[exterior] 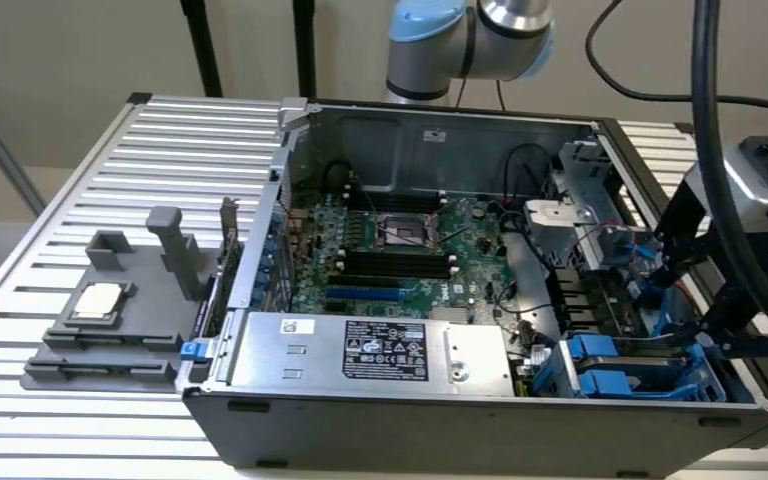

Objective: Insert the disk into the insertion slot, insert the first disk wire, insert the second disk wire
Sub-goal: 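Insert the first disk wire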

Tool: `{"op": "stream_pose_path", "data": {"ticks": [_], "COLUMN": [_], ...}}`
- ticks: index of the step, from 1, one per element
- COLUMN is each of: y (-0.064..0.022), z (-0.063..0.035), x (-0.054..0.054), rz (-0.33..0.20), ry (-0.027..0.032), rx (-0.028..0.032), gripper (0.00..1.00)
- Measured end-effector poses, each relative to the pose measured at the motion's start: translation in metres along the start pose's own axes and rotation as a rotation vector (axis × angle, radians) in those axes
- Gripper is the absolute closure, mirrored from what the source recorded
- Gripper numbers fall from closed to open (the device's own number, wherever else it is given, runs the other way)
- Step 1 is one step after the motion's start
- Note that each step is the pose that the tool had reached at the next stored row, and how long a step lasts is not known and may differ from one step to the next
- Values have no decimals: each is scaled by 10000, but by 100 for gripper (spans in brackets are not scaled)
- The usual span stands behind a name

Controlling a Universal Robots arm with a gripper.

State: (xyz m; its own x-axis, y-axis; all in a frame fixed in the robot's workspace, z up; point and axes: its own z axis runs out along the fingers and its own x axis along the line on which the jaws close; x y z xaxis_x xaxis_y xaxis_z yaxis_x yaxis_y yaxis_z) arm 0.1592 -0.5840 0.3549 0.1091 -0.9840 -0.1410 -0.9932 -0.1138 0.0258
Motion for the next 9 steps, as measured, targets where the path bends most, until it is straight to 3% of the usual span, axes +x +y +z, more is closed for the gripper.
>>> {"op": "stream_pose_path", "data": {"ticks": [4,6,9], "y": [-109,-165,-156], "z": [-6,-7,24], "x": [19,26,30], "rz": [2,3,4], "ry": [-107,-134,-153], "rx": [-28,-48,-46], "gripper": [45,45,45]}}
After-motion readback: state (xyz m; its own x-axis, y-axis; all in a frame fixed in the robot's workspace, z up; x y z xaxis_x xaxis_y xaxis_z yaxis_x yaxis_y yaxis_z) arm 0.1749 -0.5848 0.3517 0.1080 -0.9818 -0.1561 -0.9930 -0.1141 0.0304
